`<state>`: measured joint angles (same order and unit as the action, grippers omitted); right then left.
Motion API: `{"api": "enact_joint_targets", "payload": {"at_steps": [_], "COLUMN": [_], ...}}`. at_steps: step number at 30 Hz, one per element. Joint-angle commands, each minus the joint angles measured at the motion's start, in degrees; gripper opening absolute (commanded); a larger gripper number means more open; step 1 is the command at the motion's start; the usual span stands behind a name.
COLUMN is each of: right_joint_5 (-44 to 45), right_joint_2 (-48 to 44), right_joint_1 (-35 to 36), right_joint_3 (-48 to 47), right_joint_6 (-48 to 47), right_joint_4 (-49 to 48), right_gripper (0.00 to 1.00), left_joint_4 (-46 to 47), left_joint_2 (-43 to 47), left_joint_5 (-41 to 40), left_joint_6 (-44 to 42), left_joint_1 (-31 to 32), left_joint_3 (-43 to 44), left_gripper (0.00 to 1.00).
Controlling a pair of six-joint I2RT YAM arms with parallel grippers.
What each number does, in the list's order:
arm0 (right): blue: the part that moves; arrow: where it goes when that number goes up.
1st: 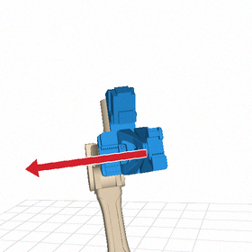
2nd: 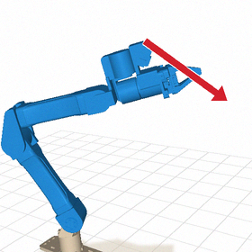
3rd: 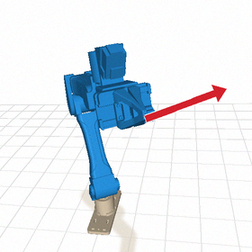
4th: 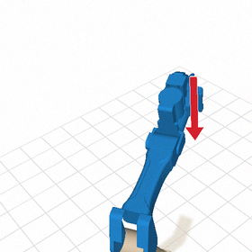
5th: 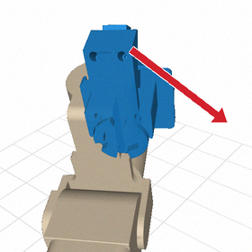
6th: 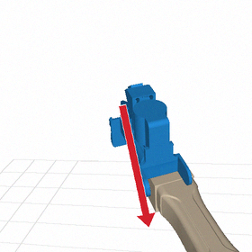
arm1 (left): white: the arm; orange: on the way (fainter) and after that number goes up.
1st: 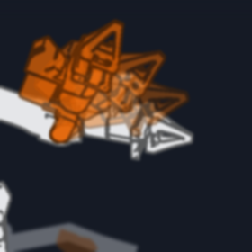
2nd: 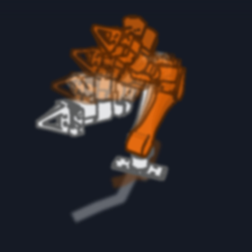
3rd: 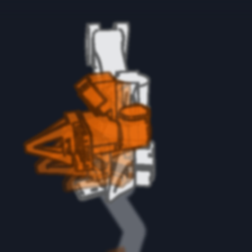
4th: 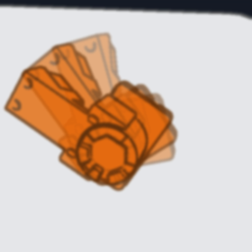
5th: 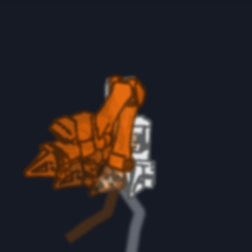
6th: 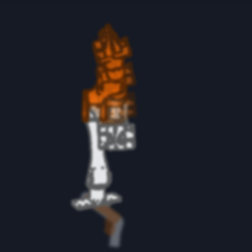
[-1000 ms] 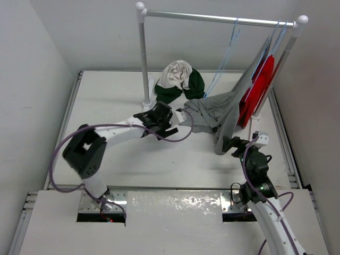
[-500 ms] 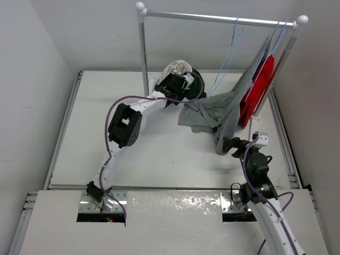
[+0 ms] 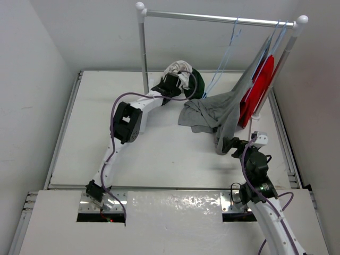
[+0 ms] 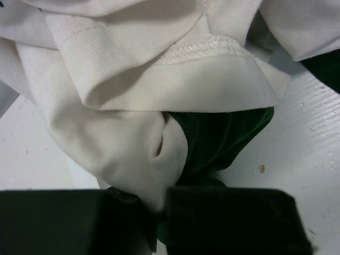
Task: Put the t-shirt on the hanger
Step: Move the T-shirt to the center of the board.
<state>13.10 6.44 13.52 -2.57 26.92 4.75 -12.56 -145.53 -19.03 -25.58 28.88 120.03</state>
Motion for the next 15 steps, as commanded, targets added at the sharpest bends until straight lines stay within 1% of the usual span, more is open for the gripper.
{"api": "enact_joint_targets", "payload": {"at_steps": [1, 2, 3, 5, 6, 7, 8, 9, 10, 11, 12, 13, 15], "right_joint_5": [-1.15, -1.24, -1.24, -1.5, -1.59, -1.94, -1.94, -2.03, -2.2, -2.29, -2.29, -2.73, -3.26], "right_joint_2": [0.24, 0.24, 0.07, -0.11, -0.28, -0.28, -0.37, -0.37, -0.46, -0.46, -0.46, -0.29, -0.28], "right_joint_1": [-0.16, -0.07, -0.07, -0.16, -0.07, -0.07, -0.16, -0.16, -0.16, -0.16, -0.07, -0.07, -0.16], "right_joint_3": [4.85, 4.77, 4.68, 4.5, 4.5, 4.41, 4.33, 4.24, 4.15, 4.06, 3.98, 3.89, 3.36], "right_joint_6": [-0.9, -0.9, -0.99, -0.9, -0.99, -0.9, -0.99, -0.99, -0.9, -0.99, -0.9, -0.99, -1.34], "right_joint_4": [-2.21, -2.12, -2.03, -1.85, -1.77, -1.59, -1.59, -1.5, -1.5, -1.33, -1.33, -1.24, -1.15], "right_gripper": [0.99, 0.99, 0.99, 0.99, 0.99, 0.99, 0.99, 0.99, 0.99, 0.99, 0.99, 0.99, 0.99], "left_joint_4": [2.72, 1.93, 1.14, -1.67, -2.73, -3.78, -6.66, -8.69, -13.5, -16.16, -19.14, -25.26, -31.62], "left_joint_2": [2.52, 3.84, 5.33, 11.48, 13.85, 16.66, 22.34, 25.18, 31.04, 33.97, 36.44, 40.81, 43.66], "left_joint_5": [0.66, 1.18, 2.05, 6.62, 8.11, 11.43, 13.03, 14.53, 17.33, 18.57, 19.63, 21.56, 22.36], "left_joint_6": [-0.96, -0.96, -1.31, -3.76, -5.34, -9.1, -11.22, -13.77, -19.27, -21.76, -24.4, -28.6, -31.09], "left_joint_1": [0.29, 0.3, 0.3, 0.47, 0.65, 0.91, 1.69, 2.31, 3.54, 4.33, 5.03, 6.61, 7.85], "left_joint_3": [-0.05, -1.45, -5.03, -9.87, -16.17, -19.53, -26.79, -30.78, -34.21, -41.03, -44.23, -46.88, -52.58], "left_gripper": [0.0, 0.0, 0.0, 0.0, 0.0, 0.0, 0.0, 0.0, 0.0, 0.0, 0.0, 0.0, 0.0]}}
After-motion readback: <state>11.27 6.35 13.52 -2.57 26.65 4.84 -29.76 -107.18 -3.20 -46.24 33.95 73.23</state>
